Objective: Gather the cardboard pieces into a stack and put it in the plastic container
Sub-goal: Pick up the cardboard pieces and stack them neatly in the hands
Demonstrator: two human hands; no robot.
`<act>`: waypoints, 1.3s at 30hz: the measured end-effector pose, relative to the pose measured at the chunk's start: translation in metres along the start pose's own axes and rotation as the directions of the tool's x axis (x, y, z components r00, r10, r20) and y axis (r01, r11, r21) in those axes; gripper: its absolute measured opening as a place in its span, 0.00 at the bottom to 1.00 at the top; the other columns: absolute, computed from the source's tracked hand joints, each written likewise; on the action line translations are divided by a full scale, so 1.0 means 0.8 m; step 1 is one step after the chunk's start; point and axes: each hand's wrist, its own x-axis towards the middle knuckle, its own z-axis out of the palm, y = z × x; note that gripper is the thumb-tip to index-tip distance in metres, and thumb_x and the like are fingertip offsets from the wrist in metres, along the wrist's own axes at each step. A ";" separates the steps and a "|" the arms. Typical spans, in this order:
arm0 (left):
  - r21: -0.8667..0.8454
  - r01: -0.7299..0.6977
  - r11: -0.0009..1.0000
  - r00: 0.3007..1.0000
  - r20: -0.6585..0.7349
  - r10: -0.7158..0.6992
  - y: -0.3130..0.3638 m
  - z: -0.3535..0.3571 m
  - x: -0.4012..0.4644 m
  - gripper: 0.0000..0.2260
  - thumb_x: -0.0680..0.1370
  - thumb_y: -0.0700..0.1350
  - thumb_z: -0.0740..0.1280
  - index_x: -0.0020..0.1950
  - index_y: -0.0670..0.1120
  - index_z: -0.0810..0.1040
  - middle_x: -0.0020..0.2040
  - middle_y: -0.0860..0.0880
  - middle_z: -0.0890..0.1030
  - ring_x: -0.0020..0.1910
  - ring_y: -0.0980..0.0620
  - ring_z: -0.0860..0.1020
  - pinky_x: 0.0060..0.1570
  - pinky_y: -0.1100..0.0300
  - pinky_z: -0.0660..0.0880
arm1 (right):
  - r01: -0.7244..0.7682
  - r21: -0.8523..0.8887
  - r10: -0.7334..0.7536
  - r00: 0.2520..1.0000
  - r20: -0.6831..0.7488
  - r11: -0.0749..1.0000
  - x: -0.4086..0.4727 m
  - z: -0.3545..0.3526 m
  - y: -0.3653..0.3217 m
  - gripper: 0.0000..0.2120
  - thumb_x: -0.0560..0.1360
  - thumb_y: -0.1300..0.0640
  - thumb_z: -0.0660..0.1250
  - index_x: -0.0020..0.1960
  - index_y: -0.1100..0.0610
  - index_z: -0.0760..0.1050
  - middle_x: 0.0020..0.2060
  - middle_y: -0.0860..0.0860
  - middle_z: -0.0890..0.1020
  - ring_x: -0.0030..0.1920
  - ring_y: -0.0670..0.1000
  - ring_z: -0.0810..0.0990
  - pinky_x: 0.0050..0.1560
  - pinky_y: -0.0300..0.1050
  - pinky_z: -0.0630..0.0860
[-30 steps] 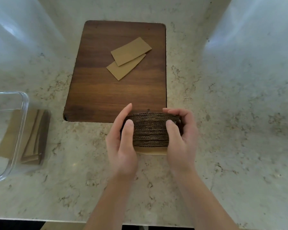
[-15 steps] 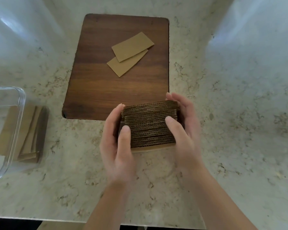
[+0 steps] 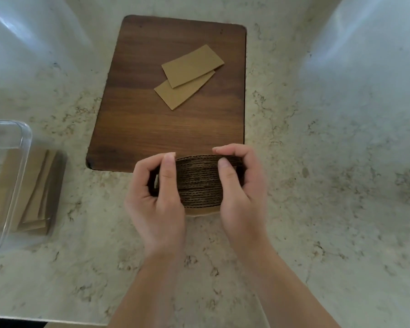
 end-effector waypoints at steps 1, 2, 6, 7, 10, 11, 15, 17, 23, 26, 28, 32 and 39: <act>-0.008 0.023 1.000 1.000 -0.011 -0.023 -0.003 0.000 0.000 0.06 0.84 0.47 0.66 0.51 0.57 0.82 0.46 0.65 0.85 0.47 0.63 0.83 0.45 0.69 0.77 | 0.007 -0.019 -0.007 1.000 -0.001 1.000 0.000 0.002 0.001 0.08 0.81 0.64 0.62 0.54 0.58 0.79 0.46 0.45 0.81 0.47 0.43 0.79 0.48 0.34 0.74; -0.020 0.057 0.998 0.998 -0.015 -0.057 -0.004 0.000 0.000 0.06 0.83 0.47 0.67 0.52 0.56 0.83 0.47 0.65 0.86 0.48 0.62 0.84 0.46 0.67 0.79 | 0.002 -0.033 -0.002 1.000 -0.003 0.999 0.000 0.003 0.002 0.08 0.81 0.63 0.61 0.54 0.57 0.79 0.46 0.44 0.81 0.47 0.43 0.79 0.47 0.34 0.74; -0.023 0.191 0.981 0.982 0.006 -0.191 -0.003 -0.001 0.005 0.06 0.82 0.47 0.69 0.48 0.56 0.84 0.45 0.62 0.87 0.47 0.62 0.84 0.42 0.67 0.80 | -0.035 -0.099 0.035 0.999 -0.001 0.995 0.004 0.006 0.002 0.09 0.82 0.60 0.60 0.52 0.54 0.80 0.43 0.43 0.81 0.44 0.43 0.79 0.43 0.34 0.73; -0.005 0.206 0.979 0.978 0.016 -0.206 -0.001 -0.001 0.006 0.06 0.82 0.48 0.70 0.48 0.57 0.84 0.44 0.62 0.86 0.45 0.62 0.84 0.41 0.68 0.79 | -0.035 -0.138 0.036 0.999 0.006 0.990 0.004 0.004 0.002 0.09 0.81 0.59 0.60 0.52 0.54 0.80 0.42 0.43 0.81 0.43 0.44 0.79 0.42 0.33 0.73; 0.036 0.215 0.976 0.975 0.047 -0.217 0.001 -0.002 0.008 0.07 0.83 0.48 0.72 0.45 0.57 0.83 0.43 0.61 0.86 0.44 0.60 0.85 0.40 0.64 0.80 | -0.038 -0.230 0.075 0.985 0.155 0.972 0.023 -0.012 -0.010 0.09 0.80 0.53 0.62 0.49 0.52 0.82 0.40 0.45 0.83 0.43 0.45 0.81 0.40 0.32 0.73; 0.044 0.216 0.975 0.975 0.045 -0.218 0.001 -0.002 0.009 0.08 0.83 0.47 0.72 0.45 0.58 0.83 0.42 0.61 0.86 0.43 0.60 0.84 0.40 0.63 0.80 | -0.048 -0.252 0.109 0.966 0.233 0.967 0.038 -0.017 -0.016 0.09 0.80 0.52 0.64 0.48 0.51 0.82 0.41 0.45 0.84 0.43 0.45 0.82 0.40 0.32 0.74; 0.037 0.233 0.972 0.972 0.028 -0.235 0.005 0.000 0.008 0.09 0.82 0.46 0.73 0.44 0.58 0.84 0.41 0.61 0.86 0.41 0.62 0.83 0.40 0.70 0.77 | 0.123 -0.503 0.065 0.938 0.340 0.856 0.141 -0.009 -0.039 0.09 0.82 0.58 0.66 0.59 0.46 0.78 0.55 0.36 0.81 0.56 0.34 0.78 0.58 0.25 0.70; 0.019 0.247 0.969 0.968 0.034 -0.248 0.004 -0.002 0.009 0.07 0.81 0.48 0.73 0.44 0.58 0.84 0.41 0.60 0.86 0.41 0.60 0.83 0.40 0.66 0.78 | 0.213 -0.577 0.070 0.901 0.429 0.788 0.200 0.021 -0.045 0.23 0.82 0.65 0.63 0.72 0.46 0.71 0.71 0.44 0.74 0.73 0.44 0.70 0.74 0.43 0.65; 0.002 0.244 0.970 0.969 0.043 -0.244 0.006 -0.002 0.008 0.04 0.80 0.54 0.71 0.45 0.59 0.84 0.42 0.59 0.86 0.42 0.59 0.84 0.41 0.64 0.79 | 0.576 -0.712 0.368 0.610 0.702 0.402 0.283 0.099 -0.050 0.43 0.76 0.72 0.56 0.83 0.40 0.52 0.85 0.44 0.52 0.84 0.55 0.47 0.79 0.68 0.48; 0.025 0.205 0.978 0.977 0.046 -0.206 0.004 0.000 0.009 0.05 0.80 0.56 0.70 0.46 0.60 0.83 0.43 0.61 0.86 0.43 0.60 0.84 0.42 0.68 0.78 | 0.630 -0.714 0.360 0.618 0.699 0.305 0.290 0.102 -0.048 0.38 0.77 0.55 0.73 0.82 0.46 0.59 0.80 0.49 0.64 0.79 0.61 0.60 0.72 0.69 0.60; 0.051 0.202 0.978 0.978 0.044 -0.204 0.002 -0.001 0.009 0.04 0.81 0.52 0.70 0.47 0.59 0.82 0.43 0.63 0.85 0.43 0.62 0.83 0.41 0.72 0.77 | 0.627 -0.731 0.389 0.623 0.679 0.269 0.285 0.100 -0.050 0.45 0.70 0.45 0.80 0.80 0.49 0.61 0.76 0.53 0.69 0.75 0.62 0.66 0.69 0.68 0.65; 0.053 0.203 0.978 0.977 0.052 -0.205 0.000 -0.001 0.009 0.07 0.83 0.47 0.71 0.46 0.58 0.82 0.42 0.63 0.85 0.43 0.63 0.82 0.41 0.73 0.75 | 0.644 -0.745 0.414 0.639 0.649 0.173 0.253 0.092 -0.051 0.47 0.67 0.36 0.79 0.78 0.53 0.64 0.72 0.58 0.71 0.73 0.63 0.67 0.69 0.67 0.65; 0.031 0.242 0.970 0.967 0.072 -0.243 -0.002 -0.003 0.009 0.05 0.82 0.50 0.72 0.47 0.59 0.82 0.54 0.63 0.83 0.57 0.62 0.81 0.59 0.60 0.78 | 0.555 -0.665 0.235 0.652 0.721 0.500 0.164 0.038 -0.061 0.07 0.84 0.52 0.65 0.56 0.51 0.66 0.41 0.46 0.77 0.39 0.45 0.76 0.34 0.41 0.66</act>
